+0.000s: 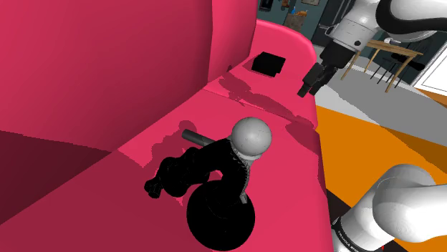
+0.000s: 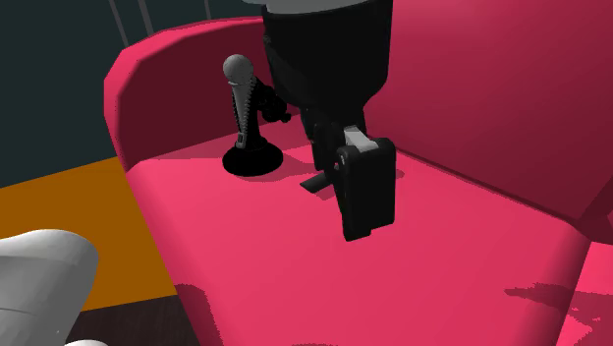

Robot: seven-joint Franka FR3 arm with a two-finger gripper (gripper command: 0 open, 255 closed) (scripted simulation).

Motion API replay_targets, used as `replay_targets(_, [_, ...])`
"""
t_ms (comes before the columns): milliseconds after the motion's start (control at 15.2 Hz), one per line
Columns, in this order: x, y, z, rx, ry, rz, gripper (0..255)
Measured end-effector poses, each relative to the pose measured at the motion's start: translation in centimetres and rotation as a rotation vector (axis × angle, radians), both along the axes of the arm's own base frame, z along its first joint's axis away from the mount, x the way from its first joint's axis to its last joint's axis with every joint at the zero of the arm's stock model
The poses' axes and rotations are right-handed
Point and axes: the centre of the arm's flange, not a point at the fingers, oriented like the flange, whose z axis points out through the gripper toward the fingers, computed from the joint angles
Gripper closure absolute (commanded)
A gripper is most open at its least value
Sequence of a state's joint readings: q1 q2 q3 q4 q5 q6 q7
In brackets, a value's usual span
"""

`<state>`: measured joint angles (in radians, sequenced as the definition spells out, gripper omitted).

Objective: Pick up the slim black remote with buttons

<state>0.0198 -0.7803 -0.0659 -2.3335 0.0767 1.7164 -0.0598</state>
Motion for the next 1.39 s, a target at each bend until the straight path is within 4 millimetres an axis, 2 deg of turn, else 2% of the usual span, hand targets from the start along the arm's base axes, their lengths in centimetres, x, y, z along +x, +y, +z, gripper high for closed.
replay_targets(132, [0.4, 0.4, -0.2, -0.001, 0.003, 0.008, 0])
replay_targets(396, [2.7, 4.2, -1.8, -0.012, 0.027, 0.067, 0])
replay_targets(1056, [8.3, 16.0, -6.7, -0.042, 0.093, 0.233, 0])
replay_targets(1386, [10.0, 22.2, -9.1, -0.056, 0.126, 0.317, 0])
